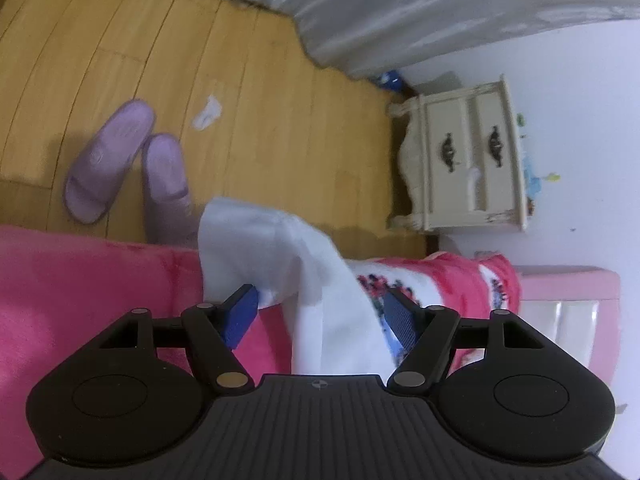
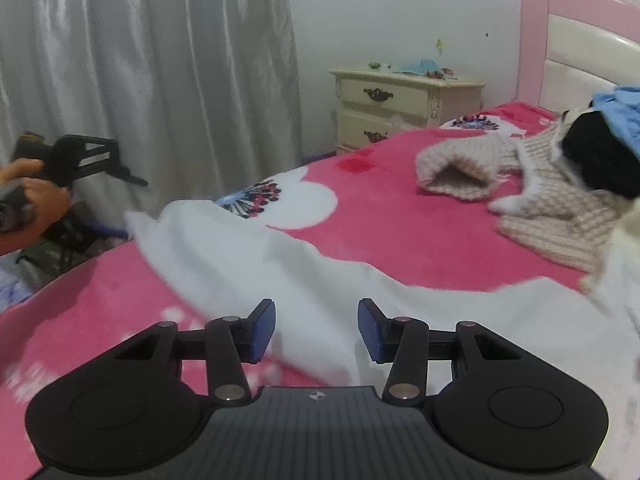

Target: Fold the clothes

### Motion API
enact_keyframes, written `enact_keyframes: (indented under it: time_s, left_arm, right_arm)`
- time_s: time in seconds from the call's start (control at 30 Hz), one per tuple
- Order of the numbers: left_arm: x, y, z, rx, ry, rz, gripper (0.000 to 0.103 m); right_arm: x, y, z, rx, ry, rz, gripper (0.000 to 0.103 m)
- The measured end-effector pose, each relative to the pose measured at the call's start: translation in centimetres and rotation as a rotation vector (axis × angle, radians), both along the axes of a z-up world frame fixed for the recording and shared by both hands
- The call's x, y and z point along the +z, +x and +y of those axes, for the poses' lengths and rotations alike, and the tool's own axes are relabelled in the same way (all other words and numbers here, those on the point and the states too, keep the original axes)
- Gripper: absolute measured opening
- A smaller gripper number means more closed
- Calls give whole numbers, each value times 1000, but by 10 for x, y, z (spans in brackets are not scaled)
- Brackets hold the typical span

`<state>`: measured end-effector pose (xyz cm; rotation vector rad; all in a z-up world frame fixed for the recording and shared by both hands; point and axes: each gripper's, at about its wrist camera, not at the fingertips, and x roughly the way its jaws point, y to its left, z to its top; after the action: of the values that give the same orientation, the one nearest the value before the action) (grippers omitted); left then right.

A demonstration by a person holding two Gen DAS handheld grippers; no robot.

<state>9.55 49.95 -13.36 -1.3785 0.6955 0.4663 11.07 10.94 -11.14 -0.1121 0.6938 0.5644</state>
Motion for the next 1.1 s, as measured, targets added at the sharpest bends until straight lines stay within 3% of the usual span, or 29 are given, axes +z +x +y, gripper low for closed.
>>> enact_keyframes:
  time_s: [0.07,0.13,0.2,0.23,0.37,0.53,0.6,0.73,0.87,1.0,1.1]
  left_arm:
    - [-2,3,-4,-9,22,18,68]
    - [-2,8,-8,-7,63,32,53]
    - [4,9,-11,-11,121,28,18]
    - [7,10,-13,-13,151,25,8]
    - [20,13,-21,-23,269,13,1]
    - [70,5,-51,-84,393,-122,1]
    - [98,-2,-72,-143,422,-218,1]
    - [155,-27,-140,-361,516,-448,1]
    - [194,-63,-227,-645,620,-654,1]
    - [201,-111,-321,-919,714,-823,1]
    - [183,-151,-385,-1131,794,-884,2]
  right_arm:
    - [-18,11,9,9,-42,85,44]
    - [-27,10,12,11,-66,83,44]
    - [-28,10,10,7,-57,88,44]
    - [-28,11,8,9,-49,95,44]
    - [-27,13,4,6,-29,108,44]
    - [-19,11,-1,-33,16,131,44]
    - [-9,9,-8,-48,48,139,44]
    - [35,-1,-52,-68,151,167,44]
    - [97,-23,-127,-113,136,206,44]
    - [146,-70,-215,-234,63,261,44]
    - [162,-121,-278,-363,50,303,44]
